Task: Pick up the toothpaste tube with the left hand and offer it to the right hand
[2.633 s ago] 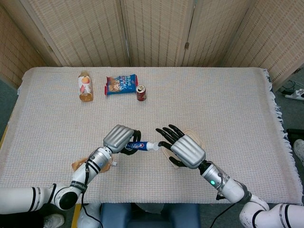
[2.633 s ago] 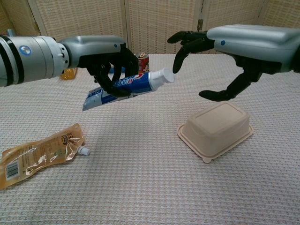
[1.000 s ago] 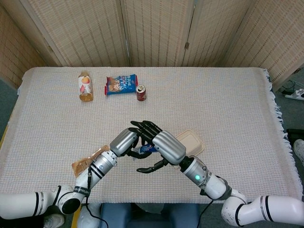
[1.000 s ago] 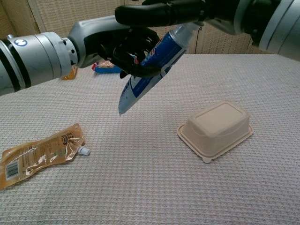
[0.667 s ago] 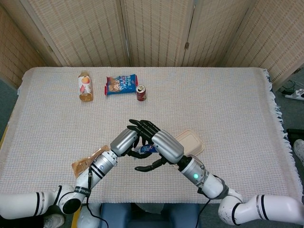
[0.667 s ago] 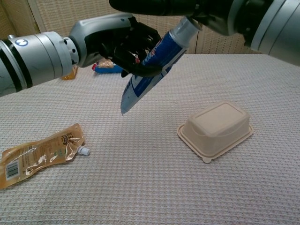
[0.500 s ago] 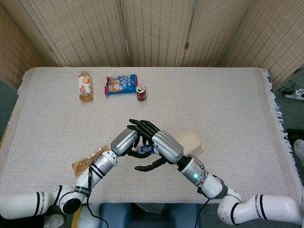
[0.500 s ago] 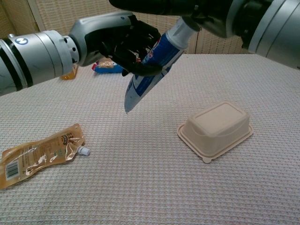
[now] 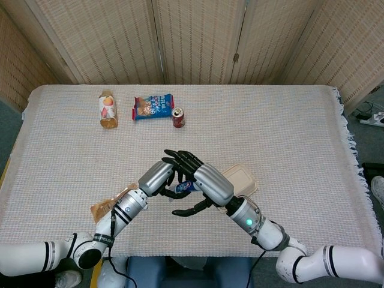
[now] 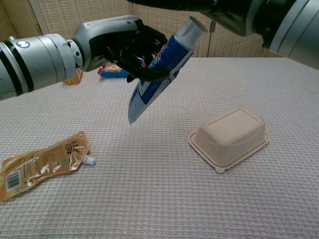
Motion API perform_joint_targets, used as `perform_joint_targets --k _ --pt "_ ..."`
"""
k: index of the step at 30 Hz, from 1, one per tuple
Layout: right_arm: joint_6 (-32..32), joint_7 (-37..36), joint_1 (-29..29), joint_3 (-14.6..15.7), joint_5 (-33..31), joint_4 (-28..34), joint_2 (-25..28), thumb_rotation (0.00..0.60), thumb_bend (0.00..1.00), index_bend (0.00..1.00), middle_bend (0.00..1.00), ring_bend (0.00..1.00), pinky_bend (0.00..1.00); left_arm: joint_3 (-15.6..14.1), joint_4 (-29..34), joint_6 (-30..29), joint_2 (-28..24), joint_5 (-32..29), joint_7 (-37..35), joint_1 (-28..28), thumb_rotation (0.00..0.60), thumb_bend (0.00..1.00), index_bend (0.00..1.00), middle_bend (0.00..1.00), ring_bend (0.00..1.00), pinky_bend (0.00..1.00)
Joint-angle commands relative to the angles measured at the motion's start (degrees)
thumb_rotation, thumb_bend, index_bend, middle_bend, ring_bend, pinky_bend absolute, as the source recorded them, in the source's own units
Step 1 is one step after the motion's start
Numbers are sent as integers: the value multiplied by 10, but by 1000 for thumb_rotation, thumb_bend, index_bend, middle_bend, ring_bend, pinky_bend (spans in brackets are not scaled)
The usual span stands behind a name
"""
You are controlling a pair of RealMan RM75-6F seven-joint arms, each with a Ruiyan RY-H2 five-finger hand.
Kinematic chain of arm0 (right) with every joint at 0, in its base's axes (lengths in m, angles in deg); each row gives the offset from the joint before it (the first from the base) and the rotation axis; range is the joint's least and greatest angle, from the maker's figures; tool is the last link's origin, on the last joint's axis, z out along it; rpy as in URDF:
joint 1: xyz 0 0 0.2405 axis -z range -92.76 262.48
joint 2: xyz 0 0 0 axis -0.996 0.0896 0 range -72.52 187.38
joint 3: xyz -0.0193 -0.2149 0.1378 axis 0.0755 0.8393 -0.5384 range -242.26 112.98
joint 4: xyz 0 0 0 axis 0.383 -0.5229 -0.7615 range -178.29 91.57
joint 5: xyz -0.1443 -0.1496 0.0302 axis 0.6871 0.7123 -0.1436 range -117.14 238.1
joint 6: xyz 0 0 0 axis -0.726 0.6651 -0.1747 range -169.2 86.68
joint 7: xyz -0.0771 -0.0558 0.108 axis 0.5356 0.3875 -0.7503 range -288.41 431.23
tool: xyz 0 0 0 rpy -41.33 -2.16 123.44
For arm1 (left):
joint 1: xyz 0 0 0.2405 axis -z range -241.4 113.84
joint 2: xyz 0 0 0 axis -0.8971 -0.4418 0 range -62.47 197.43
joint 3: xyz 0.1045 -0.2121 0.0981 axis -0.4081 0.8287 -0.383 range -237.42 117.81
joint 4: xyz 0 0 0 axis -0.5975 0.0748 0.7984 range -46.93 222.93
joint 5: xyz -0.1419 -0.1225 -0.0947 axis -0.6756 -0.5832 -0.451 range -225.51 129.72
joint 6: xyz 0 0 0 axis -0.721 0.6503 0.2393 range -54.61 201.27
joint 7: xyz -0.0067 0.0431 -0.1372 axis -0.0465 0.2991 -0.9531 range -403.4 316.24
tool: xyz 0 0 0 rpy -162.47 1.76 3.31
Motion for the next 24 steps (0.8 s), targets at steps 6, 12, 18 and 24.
perform_joint_targets --k 6,12,18,24 --pt "18 1 19 3 8 13 43 267 203 0 0 0 0 -12 -20 15 -10 -13 12 -2 600 813 748 801 719 750" --pt "33 3 39 16 20 15 78 265 203 0 0 0 0 -27 -61 30 -19 -61 85 4 600 816 733 801 702 749" --pt "48 6 60 33 36 16 108 264 203 0 0 0 0 -48 -89 51 -30 -181 200 26 600 794 662 756 630 679" --pt "62 13 82 52 52 13 136 266 203 0 0 0 0 -78 -120 27 -20 -295 329 51 600 734 532 642 526 585"
